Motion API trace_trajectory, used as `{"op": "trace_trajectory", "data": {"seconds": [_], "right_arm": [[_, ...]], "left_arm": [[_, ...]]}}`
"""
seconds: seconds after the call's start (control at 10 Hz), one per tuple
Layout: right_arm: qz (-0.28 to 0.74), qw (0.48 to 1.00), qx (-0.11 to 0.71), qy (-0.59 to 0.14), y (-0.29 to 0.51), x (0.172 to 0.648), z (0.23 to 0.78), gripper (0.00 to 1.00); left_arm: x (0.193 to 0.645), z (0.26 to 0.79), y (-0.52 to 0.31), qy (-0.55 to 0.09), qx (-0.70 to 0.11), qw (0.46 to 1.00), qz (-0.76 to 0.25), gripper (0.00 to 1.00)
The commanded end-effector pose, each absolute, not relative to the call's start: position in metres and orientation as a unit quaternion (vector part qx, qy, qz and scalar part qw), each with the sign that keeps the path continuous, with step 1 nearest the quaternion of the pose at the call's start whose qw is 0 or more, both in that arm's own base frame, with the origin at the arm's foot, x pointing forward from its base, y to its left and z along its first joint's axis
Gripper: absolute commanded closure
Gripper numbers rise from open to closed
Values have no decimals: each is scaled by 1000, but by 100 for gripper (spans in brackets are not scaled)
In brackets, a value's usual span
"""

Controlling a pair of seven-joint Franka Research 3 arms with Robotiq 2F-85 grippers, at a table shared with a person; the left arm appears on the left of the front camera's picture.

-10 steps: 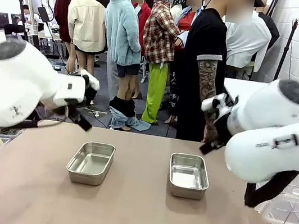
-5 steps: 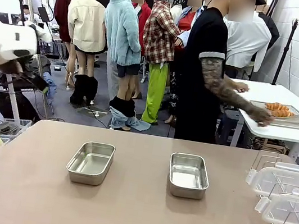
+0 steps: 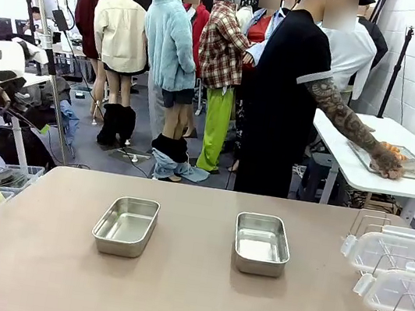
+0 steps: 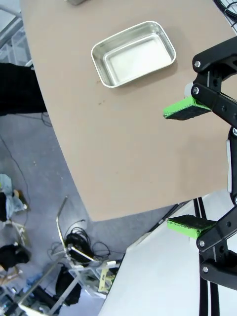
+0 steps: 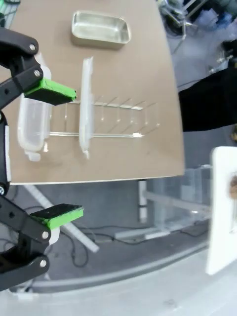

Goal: Place the bread in airtight containers.
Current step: Lift both Airtight Container.

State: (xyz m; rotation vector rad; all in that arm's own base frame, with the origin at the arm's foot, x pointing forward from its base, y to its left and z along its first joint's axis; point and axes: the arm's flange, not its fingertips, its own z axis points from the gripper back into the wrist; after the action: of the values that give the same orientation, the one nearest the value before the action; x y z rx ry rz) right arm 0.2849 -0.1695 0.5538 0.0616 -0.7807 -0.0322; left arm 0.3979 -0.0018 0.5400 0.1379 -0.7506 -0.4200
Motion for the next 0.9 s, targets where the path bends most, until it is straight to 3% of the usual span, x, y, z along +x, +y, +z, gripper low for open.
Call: {"op": "trace_trajectory", "data": {"seconds": [0.0, 0.1, 0.2, 0.8], "right_arm": [[-20, 938, 17, -346, -135, 281, 504, 0], [-2, 940, 11, -342, -130, 281, 505, 0], [-15, 934, 27, -356, -166, 297, 540, 0], [-15, 934, 27, -356, -166, 297, 540, 0]], "left_arm": [[407, 539, -4, -369, 58, 901, -220, 0], [398, 540, -2, -364, 67, 907, -203, 0], [398, 540, -2, -364, 67, 907, -203, 0], [398, 540, -2, -364, 67, 907, -203, 0]]}}
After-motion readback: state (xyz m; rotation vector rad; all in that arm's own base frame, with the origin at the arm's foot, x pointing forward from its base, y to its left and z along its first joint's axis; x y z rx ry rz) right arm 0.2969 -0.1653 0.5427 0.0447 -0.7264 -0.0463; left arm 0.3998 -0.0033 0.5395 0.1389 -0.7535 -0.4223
